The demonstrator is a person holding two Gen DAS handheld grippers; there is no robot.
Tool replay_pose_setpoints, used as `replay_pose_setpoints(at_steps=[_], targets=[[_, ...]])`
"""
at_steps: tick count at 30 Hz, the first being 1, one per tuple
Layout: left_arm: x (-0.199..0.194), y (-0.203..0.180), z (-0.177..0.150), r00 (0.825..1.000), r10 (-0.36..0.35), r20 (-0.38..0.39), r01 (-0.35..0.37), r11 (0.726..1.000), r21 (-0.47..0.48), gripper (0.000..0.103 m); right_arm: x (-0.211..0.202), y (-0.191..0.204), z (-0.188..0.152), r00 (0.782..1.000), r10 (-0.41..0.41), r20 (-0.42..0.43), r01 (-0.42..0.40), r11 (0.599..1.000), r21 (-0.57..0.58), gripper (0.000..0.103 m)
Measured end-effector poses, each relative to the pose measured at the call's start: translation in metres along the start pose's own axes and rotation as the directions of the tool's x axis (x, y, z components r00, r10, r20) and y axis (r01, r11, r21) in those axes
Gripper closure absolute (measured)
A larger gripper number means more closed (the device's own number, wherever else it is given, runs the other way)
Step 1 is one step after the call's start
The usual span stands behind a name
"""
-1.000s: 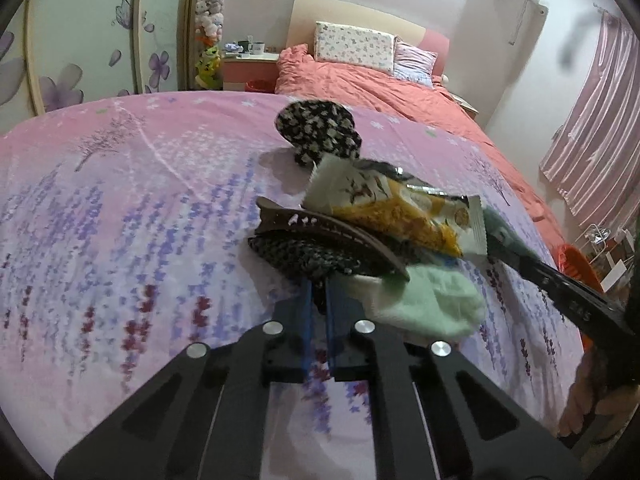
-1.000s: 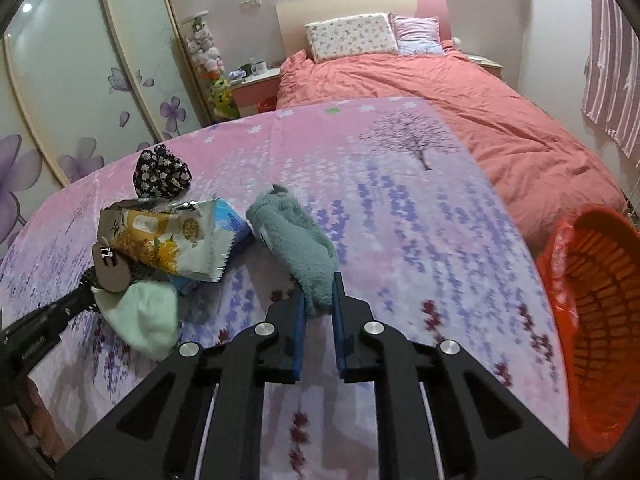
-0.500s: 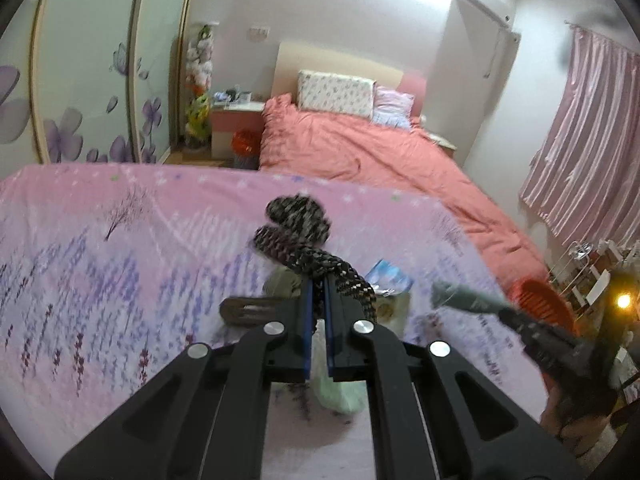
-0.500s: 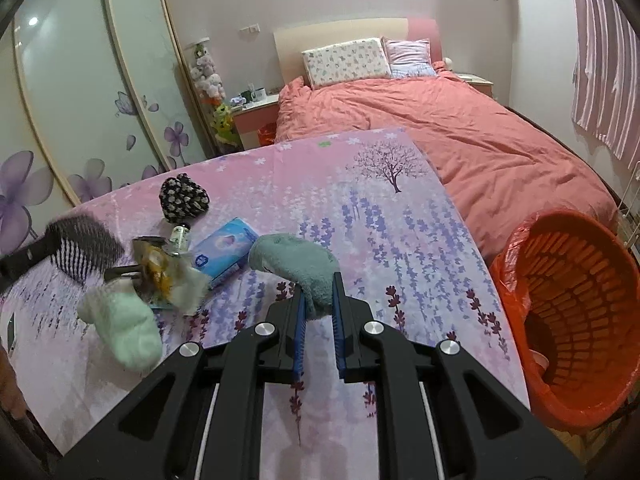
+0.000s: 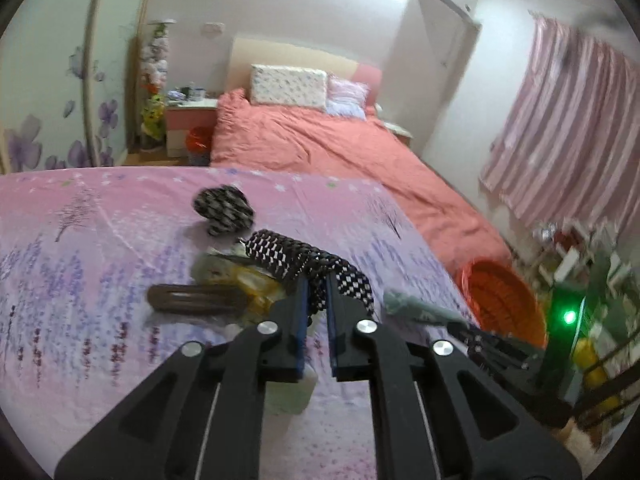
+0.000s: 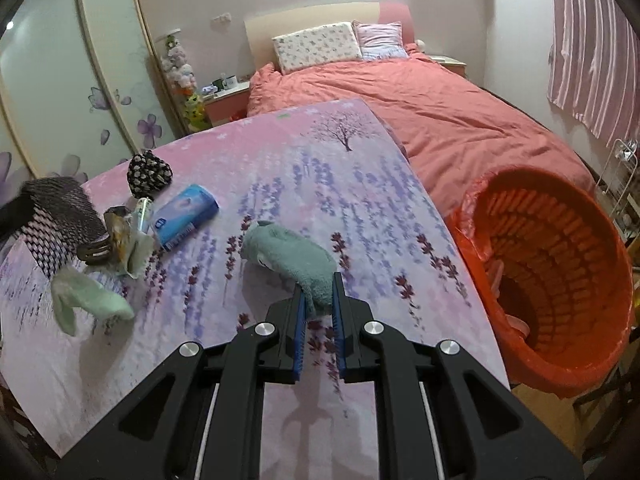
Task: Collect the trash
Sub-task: 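Grasp the green sock with the right tool while the left tool grasps the black mesh pad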
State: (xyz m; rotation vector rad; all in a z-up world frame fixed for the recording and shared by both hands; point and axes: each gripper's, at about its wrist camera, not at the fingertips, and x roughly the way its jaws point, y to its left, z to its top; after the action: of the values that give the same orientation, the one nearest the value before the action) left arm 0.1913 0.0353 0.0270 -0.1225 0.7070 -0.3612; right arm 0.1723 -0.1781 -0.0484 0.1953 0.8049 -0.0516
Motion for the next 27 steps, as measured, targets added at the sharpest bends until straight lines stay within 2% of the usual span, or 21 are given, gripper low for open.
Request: replay_pose_setpoints(at_steps=[2,4,9,11,19,24,25,27], targets=[[0.01,-0.008,-0.009,1.0,-0.004,-0.031,0.005,1.0,0.024,0.086,0.0,-0.003,-0.002,1.0,0.008,-0.009,-0.007,1.0,0.005,0.09],[0.017,-0.008,-0.015,0.998,-0.011,-0.054,0.012,1.0,0.02,0.08,-0.001,-0.006,-0.003,1.0,0.013,-0.01,-0.013,1.0,0.009,0.086],[0.025,0.005,-0.021,0.996,0.004,-0.084,-0.005,1.0,-0.013,0.064,-0.003,-0.009,-0.007,1.0,0.024,-0.003,-0.024,1.0,0.012,0.056],[0.027,0.006,-0.024,0.996,0.014,-0.086,-0.014,1.0,-0.011,0.055,-0.003,-0.01,-0.008,1.0,0.031,0.001,-0.031,0.999,0.014,0.053],[0.048,-0.007,-0.04,0.991,0.037,-0.13,-0.034,0.999,0.028,0.039,0.013,-0.004,-0.007,0.999,0.033,-0.032,-0.033,0.999,-0.01,0.047],[0.062,-0.012,-0.051,0.983,0.052,-0.175,-0.046,0.998,0.039,0.037,0.034,-0.002,-0.003,0.997,0.026,-0.079,-0.026,1.0,-0.008,0.048],[0.066,-0.015,-0.053,0.981,0.058,-0.183,-0.05,0.998,0.047,0.037,0.037,-0.001,-0.003,0.996,0.026,-0.084,-0.027,1.0,-0.01,0.053],[0.072,-0.02,-0.057,0.978,0.07,-0.195,-0.058,0.996,0.066,0.037,0.038,0.001,-0.003,0.997,0.006,-0.076,-0.009,0.999,-0.035,0.084]])
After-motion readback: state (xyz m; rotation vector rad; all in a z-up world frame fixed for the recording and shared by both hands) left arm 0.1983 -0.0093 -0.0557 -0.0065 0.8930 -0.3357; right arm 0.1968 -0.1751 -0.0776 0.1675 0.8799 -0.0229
